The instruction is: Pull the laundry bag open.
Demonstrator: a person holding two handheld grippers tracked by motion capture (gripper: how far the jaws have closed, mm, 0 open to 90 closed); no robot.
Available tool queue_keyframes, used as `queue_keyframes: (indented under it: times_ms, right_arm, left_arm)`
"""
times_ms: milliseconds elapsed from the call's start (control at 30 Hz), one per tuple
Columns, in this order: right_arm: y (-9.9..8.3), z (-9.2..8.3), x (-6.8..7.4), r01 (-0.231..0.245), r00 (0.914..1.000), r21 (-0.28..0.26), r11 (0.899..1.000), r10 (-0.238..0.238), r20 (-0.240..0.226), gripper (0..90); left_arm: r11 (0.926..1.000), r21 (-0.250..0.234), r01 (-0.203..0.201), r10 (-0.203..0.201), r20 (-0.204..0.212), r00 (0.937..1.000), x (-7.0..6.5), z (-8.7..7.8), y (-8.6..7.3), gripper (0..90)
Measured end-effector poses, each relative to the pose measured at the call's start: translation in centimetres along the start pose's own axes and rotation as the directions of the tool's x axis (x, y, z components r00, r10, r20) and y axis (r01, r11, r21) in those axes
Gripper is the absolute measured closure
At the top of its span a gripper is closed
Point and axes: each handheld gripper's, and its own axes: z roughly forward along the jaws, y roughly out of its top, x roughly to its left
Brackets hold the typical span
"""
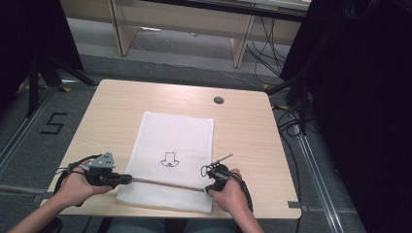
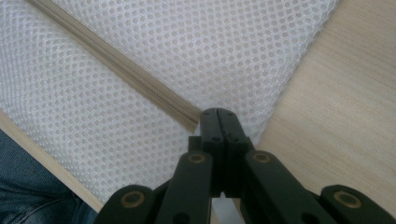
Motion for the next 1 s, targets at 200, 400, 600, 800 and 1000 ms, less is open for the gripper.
queue_keyframes:
  times_ms: [200,400,600,800,1000]
  right_arm:
    - [0.0,0.0,0.0,-0.001,1.0,0.0,1.0,0.001,-0.001,90.0]
    - [0.01,-0.01,-0.02,0.0,1.0,0.002,1.0,0.0,-0.001,90.0]
    - [0.0,-0.01,0.0,0.0,1.0,0.001,1.0,0.0,0.0,90.0]
    - [0.03,0.01,-0.03,0.002,1.0,0.004,1.0,-0.002,-0.004,90.0]
    - [0.06,0.05,-0.09,0.011,0.9999,0.005,1.0,-0.011,-0.004,90.0]
  left_arm:
    - [1.0,0.005,0.004,-0.004,-0.007,1.0,0.15,-0.16,-0.1,87.4]
    - [0.9998,0.007,0.017,-0.017,-0.016,0.9997,0.41,-0.56,-0.35,87.4]
    - [0.9996,0.018,0.021,-0.02,-0.035,0.9992,0.51,-0.64,-0.46,87.4]
    - [0.9994,0.019,0.027,-0.026,-0.046,0.9986,0.74,-0.9,-0.59,87.5]
    - [0.9995,0.018,0.026,-0.025,-0.046,0.9986,0.91,-0.97,-0.65,87.4]
